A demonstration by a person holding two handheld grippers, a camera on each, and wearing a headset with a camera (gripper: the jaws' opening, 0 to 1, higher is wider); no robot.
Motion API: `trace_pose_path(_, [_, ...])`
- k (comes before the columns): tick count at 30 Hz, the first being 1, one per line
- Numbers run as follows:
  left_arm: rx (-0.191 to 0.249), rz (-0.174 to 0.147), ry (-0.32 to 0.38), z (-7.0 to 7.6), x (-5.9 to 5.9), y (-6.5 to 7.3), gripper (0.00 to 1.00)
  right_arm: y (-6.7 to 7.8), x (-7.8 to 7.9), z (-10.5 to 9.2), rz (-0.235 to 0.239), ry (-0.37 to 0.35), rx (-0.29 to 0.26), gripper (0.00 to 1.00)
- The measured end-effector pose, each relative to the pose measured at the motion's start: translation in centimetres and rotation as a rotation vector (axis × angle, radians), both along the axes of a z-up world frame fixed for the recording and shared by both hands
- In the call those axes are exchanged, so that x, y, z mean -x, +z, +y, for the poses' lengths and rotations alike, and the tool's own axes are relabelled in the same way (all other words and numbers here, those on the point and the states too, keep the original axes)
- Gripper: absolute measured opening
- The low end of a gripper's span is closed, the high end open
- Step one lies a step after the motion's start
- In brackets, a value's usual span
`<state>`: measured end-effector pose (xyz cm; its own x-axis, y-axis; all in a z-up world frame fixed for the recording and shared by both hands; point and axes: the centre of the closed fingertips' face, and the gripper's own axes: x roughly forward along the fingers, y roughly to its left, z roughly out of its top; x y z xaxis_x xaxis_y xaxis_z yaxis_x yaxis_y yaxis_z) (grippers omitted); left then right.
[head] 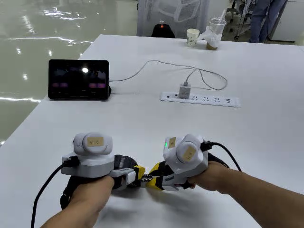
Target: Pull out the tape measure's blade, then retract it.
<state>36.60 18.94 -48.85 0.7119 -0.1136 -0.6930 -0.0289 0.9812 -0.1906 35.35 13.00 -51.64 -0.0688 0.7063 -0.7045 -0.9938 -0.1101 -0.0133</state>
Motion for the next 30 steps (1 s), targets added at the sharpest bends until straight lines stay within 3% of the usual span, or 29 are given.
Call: trace_pose_path(30, [-0.008, -0.008, -0.010, -0.15, 0.05, 0.01, 0.59, -0.27, 0.32, 0.89, -0.021, 0.016, 0.010, 0.12])
